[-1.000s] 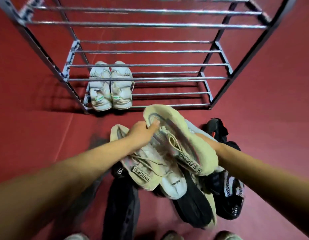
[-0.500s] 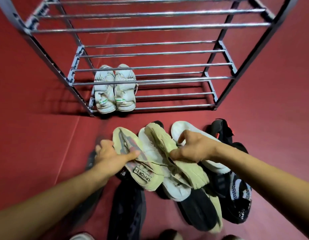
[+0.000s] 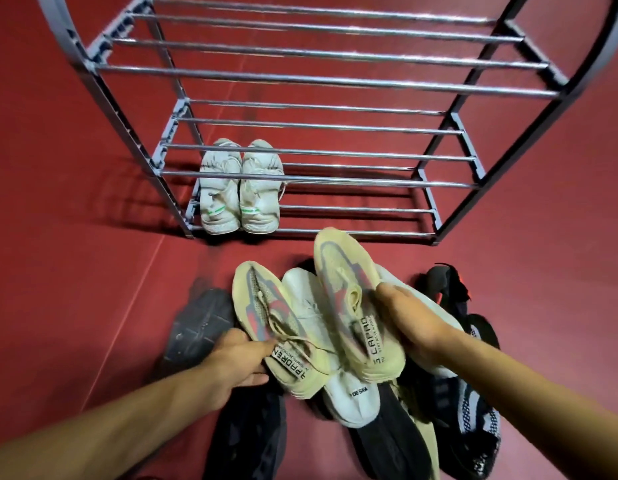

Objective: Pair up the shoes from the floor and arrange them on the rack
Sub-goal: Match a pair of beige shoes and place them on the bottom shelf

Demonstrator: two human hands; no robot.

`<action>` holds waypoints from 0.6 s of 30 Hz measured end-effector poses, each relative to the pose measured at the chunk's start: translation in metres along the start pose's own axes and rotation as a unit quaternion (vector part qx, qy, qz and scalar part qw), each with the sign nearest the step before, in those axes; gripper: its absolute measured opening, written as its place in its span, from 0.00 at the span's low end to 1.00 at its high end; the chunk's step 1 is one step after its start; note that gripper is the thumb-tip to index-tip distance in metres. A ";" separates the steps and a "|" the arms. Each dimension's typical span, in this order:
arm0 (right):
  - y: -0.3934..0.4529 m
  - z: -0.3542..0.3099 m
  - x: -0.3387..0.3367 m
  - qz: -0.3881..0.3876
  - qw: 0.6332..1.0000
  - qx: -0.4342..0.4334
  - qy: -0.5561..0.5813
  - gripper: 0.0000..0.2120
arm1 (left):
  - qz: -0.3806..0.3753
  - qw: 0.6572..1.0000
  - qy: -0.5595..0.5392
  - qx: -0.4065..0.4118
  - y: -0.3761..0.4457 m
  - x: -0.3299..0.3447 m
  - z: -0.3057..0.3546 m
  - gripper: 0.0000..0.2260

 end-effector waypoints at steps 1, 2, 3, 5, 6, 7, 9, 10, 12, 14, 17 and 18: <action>0.002 0.001 0.001 0.056 0.993 -0.013 -0.105 0.21 | 0.016 0.999 0.020 0.020 -0.003 0.000 0.001 0.11; 0.002 0.000 0.002 0.110 0.976 -0.028 -0.185 0.23 | 0.035 0.998 0.051 0.034 -0.007 -0.001 0.000 0.12; 0.001 -0.004 0.004 0.143 0.961 -0.047 -0.231 0.23 | 0.055 0.994 0.086 0.041 -0.010 -0.002 0.000 0.15; -0.004 -0.011 0.011 0.152 0.948 -0.096 -0.261 0.21 | 0.070 0.986 0.145 0.048 -0.013 -0.002 -0.003 0.18; -0.005 -0.014 0.012 0.141 0.946 -0.112 -0.269 0.20 | 0.062 0.984 0.158 0.057 -0.013 0.001 -0.003 0.17; -0.006 -0.015 0.012 0.131 0.941 -0.124 -0.287 0.19 | 0.049 0.983 0.162 0.071 -0.013 0.002 -0.001 0.14; -0.008 -0.021 0.008 0.121 0.917 -0.140 -0.354 0.16 | 0.037 0.984 0.137 0.103 -0.013 0.001 0.006 0.09; -0.008 -0.023 0.004 0.127 0.907 -0.147 -0.374 0.14 | 0.047 0.983 0.127 0.120 -0.014 -0.002 0.011 0.10; -0.007 -0.030 -0.010 0.161 0.913 -0.166 -0.336 0.13 | 0.078 0.976 0.124 0.163 -0.017 -0.014 0.021 0.14; -0.003 -0.037 -0.030 0.206 0.923 -0.180 -0.272 0.13 | 0.111 0.956 0.151 0.227 -0.022 -0.028 0.040 0.13; 0.014 -0.052 -0.056 0.249 0.917 -0.205 -0.235 0.07 | 0.160 0.904 0.216 0.332 -0.032 -0.042 0.090 0.16; 0.023 -0.058 -0.064 0.265 0.915 -0.209 -0.223 0.07 | 0.177 0.887 0.231 0.358 -0.034 -0.044 0.109 0.17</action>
Point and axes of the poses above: each hand's wrist, its own y-axis towards the middle knuckle, its own x-axis out of the palm, z = x × y, the point moved 6 cm from there along y, towards the middle knuckle, and after that the axes turned 4 degrees about y, right-handed, at the moved point
